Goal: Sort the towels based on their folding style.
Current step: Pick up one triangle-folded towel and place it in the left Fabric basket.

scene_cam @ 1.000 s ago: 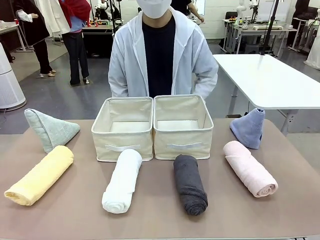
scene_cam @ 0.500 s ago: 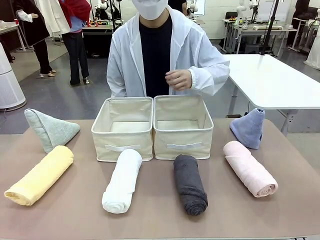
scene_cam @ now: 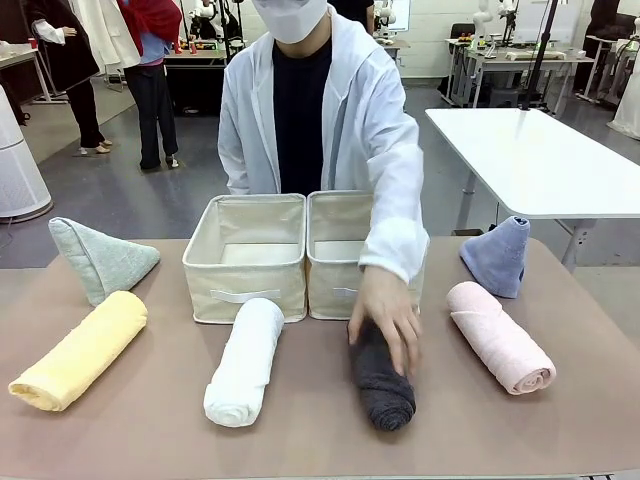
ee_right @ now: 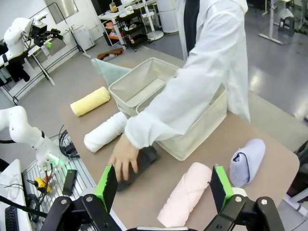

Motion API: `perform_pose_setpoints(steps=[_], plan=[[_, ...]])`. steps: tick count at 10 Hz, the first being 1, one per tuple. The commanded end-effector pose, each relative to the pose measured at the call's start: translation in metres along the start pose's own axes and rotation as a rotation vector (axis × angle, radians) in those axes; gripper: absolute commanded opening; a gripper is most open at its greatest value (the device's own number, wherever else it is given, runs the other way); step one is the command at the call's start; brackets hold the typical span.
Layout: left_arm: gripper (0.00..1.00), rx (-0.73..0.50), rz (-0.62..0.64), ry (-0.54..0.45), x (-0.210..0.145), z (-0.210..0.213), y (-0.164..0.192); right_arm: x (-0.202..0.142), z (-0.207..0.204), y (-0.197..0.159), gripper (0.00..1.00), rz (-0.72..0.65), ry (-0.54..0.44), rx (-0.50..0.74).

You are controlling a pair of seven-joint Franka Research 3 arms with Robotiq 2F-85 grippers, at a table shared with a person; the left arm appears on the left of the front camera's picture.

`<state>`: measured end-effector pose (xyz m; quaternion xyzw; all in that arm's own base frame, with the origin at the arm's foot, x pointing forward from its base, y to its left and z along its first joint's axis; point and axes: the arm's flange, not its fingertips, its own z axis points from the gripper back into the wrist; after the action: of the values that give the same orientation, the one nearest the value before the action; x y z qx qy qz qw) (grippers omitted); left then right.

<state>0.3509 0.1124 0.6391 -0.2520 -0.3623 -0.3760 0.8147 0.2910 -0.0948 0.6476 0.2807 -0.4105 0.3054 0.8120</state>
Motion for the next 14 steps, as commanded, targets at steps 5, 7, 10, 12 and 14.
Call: perform_pose_setpoints(steps=[5, 7, 10, 12, 14], plan=[[1.0, 0.0, 0.0, 0.0, 0.0, 0.0, 0.0, -0.001, -0.003, -0.001, 1.0, 0.012, -0.017, 0.015], [1.0, 0.25, 0.107, 0.251, 0.035, -0.035, 0.013, -0.001, -0.003, -0.001, 1.0, 0.012, -0.017, 0.015], [1.0, 0.401, 0.186, 0.608, 0.048, -0.104, 0.017, -0.001, -0.003, -0.001, 1.0, 0.012, -0.017, 0.015], [1.0, 0.458, 0.257, 0.81, 0.025, -0.143, 0.046, -0.001, -0.003, -0.001, 1.0, 0.012, -0.017, 0.015], [1.0, 0.394, 0.303, 0.826, 0.01, -0.172, 0.064, -0.001, -0.003, -0.001, 1.0, 0.012, -0.017, 0.015]])
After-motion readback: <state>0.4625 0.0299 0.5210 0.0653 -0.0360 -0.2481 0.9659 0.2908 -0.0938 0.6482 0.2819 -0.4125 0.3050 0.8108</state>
